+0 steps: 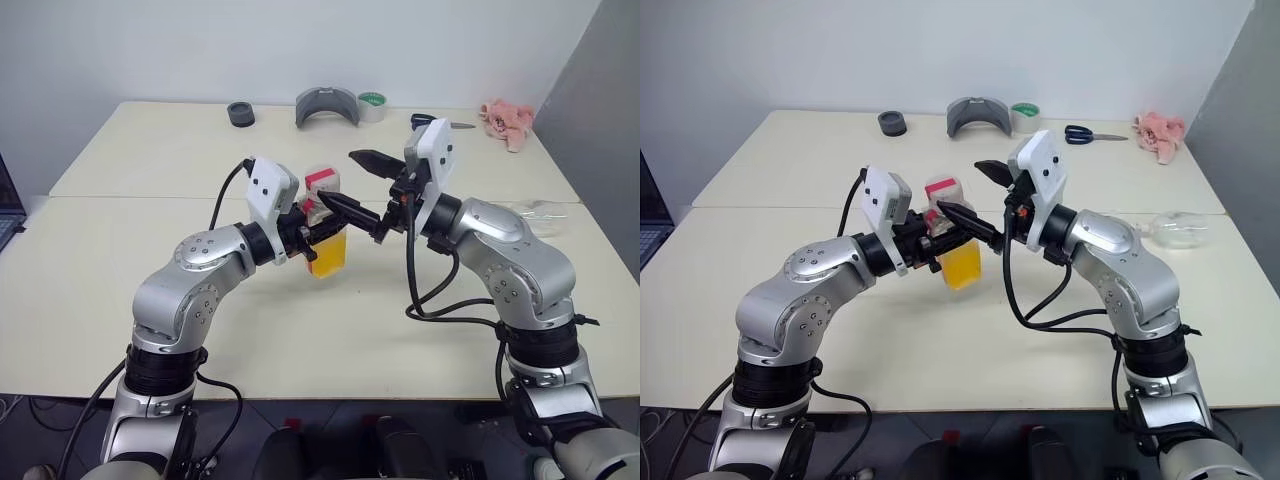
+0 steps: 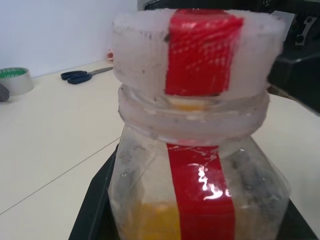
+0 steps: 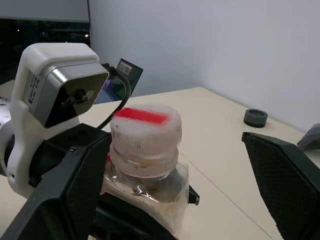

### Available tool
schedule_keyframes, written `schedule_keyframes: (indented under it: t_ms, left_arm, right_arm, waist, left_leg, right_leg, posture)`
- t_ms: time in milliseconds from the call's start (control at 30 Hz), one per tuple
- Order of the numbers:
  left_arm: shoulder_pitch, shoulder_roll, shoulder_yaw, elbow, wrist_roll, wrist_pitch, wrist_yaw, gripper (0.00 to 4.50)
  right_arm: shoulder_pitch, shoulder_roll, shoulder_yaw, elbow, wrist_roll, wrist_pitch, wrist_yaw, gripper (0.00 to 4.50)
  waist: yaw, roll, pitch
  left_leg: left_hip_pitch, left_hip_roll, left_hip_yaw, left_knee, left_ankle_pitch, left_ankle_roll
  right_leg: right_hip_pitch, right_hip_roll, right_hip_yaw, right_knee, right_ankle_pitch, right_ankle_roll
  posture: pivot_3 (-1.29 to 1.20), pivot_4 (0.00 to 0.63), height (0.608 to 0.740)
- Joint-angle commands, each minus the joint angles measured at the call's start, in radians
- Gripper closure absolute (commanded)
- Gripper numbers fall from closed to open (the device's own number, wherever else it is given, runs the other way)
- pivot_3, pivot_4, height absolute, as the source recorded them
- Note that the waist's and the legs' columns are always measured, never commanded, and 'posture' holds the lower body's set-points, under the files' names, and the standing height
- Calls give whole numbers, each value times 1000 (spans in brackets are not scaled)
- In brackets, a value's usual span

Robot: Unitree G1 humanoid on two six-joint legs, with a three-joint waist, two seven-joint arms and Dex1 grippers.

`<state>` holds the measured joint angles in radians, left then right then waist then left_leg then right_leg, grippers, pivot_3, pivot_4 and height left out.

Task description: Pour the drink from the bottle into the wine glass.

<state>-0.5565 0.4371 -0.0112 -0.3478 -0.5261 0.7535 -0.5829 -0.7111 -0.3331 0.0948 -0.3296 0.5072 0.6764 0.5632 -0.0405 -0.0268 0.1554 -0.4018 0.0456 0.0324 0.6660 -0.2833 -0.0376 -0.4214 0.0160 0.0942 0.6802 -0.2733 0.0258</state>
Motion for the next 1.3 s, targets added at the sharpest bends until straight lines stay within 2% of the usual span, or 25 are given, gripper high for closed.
schedule_keyframes:
  t_ms: [33,833,1067,1300]
  left_arm:
    - [-18,5,17,-35,-8,-33,-11,2657]
    - [-10,3,18,-45,-8,-31,-9,2657]
    - [-7,5,20,-46,-8,-32,-8,2657]
    - [-16,2,15,-35,-5,-35,-12,2657]
  right_arm:
    - [3,-11,-47,-32,17,2,-9,46]
    - [11,-25,-58,-51,53,18,11,46]
    - [26,-24,-57,-81,115,53,42,46]
    - [-3,22,-26,-60,110,46,16,46]
  waist:
    - [0,0,0]
    - [0,0,0]
    - [0,0,0]
    - [-1,0,0]
  left_leg:
    - [0,0,0,0,0,0]
    - [0,0,0,0,0,0]
    - [0,0,0,0,0,0]
    - [0,0,0,0,0,0]
  right_leg:
    - [0,0,0,0,0,0]
    - [0,0,0,0,0,0]
    - [0,0,0,0,0,0]
    - [0,0,0,0,0,0]
  posture:
    - [0,150,740]
    - [0,150,740]
    - [0,150,740]
    - [0,150,740]
